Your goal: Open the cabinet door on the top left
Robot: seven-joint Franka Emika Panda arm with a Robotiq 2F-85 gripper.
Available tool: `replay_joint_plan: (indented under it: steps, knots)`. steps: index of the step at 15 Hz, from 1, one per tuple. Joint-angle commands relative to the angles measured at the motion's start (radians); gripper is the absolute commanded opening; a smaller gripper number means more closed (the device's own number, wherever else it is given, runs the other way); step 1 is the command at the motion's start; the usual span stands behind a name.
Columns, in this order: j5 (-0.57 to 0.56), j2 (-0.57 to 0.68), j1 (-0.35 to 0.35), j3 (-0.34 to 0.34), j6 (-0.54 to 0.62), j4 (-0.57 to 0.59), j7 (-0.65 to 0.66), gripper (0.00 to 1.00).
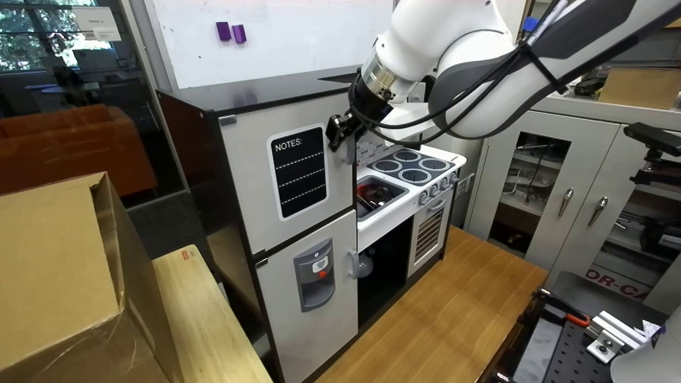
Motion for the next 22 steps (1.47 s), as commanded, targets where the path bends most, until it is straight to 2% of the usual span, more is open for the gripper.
replay_joint_plan:
  steps: [1, 2, 3, 8, 9, 11, 16, 22]
  knots:
    - [-0.003, 0.016, -0.003, -0.008, 0.01, 0.011, -0.018, 0.58]
    - [-0.001, 0.013, -0.001, -0.008, 0.01, 0.01, -0.018, 0.52]
    - [0.004, 0.011, 0.001, -0.01, 0.011, 0.008, -0.02, 0.35]
    - [0.007, -0.008, 0.001, -0.024, 0.01, -0.013, -0.019, 0.03]
    - [0.009, -0.012, 0.003, -0.029, 0.009, -0.015, -0.021, 0.01]
    - [0.015, -0.015, 0.006, -0.03, 0.008, -0.017, -0.024, 0.05]
    - [0.032, -0.035, 0.017, -0.032, 0.007, -0.032, -0.029, 0.05]
    - [0.143, -0.134, 0.094, -0.042, 0.002, -0.118, -0.064, 0.05]
